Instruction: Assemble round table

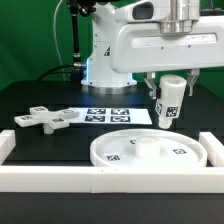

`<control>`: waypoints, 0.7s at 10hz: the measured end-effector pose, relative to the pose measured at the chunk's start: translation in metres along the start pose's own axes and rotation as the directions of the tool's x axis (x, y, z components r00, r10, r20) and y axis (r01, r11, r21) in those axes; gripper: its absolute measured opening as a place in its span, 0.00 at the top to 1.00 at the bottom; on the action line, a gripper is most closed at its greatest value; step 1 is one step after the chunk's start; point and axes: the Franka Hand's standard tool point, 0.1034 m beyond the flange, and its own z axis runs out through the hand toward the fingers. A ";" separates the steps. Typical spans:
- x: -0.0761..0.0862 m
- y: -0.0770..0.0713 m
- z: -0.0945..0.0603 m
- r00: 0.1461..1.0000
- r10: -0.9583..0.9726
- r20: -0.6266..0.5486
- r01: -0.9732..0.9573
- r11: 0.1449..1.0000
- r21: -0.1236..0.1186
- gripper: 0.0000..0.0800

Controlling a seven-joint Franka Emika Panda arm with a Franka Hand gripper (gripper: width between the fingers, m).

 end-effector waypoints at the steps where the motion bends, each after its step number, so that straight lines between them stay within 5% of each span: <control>1: 0.001 0.007 -0.005 1.000 0.006 -0.014 -0.006 1.000 -0.002 0.49; 3: 0.011 0.012 -0.016 0.999 0.007 -0.052 -0.007 1.000 -0.005 0.49; 7: 0.009 0.017 -0.010 0.998 -0.019 -0.052 0.018 1.000 -0.009 0.49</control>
Offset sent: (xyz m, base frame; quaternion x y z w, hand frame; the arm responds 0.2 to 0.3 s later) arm 0.0000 0.0000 0.0000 0.0000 0.0000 0.0000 1.0000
